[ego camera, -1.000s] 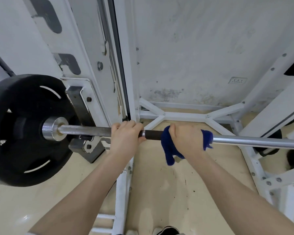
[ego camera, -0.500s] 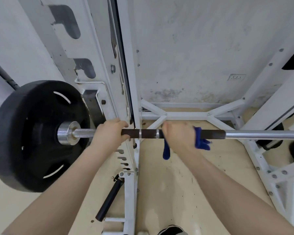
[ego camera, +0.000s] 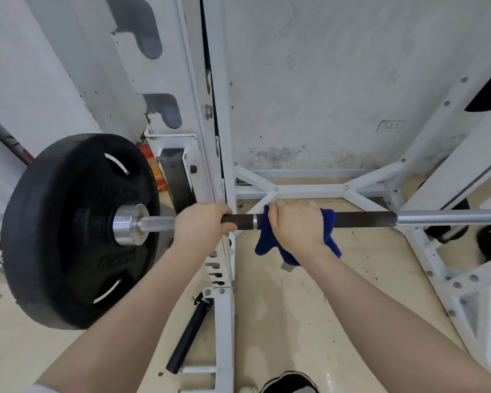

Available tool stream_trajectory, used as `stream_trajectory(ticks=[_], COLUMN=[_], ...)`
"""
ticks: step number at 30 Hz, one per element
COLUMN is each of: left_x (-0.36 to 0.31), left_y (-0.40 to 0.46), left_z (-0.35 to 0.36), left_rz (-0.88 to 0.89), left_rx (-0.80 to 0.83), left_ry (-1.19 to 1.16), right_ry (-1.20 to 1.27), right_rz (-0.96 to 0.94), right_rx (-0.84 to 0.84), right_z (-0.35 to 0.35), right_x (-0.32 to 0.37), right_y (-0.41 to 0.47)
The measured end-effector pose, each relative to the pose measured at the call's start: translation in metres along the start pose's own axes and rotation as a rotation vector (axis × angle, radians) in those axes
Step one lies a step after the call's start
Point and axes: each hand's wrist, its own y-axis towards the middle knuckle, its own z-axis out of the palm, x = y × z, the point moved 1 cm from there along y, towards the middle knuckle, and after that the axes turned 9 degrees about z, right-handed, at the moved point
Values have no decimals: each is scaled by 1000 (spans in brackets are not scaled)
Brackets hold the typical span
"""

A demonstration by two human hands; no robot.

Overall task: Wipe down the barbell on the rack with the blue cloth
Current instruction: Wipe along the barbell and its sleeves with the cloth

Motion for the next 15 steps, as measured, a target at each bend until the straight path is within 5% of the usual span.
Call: stream_trajectory(ticks=[5,7,10,15], left_x=[4,7,8,8], left_y=[0,0,-2,0], left_z=[7,8,10,14], left_rz=[35,44,64,55], left_rx=[-52,-55,-87,-109], left_ry=[26,5,-5,-21], right_ry=[121,47,105,-42], right_rz=[-109,-207,-54,93], right_rx=[-208,-146,113,95], right_z=[5,4,-4,-1], right_x=[52,42,11,30], right_y=[-5,-3,2,-2])
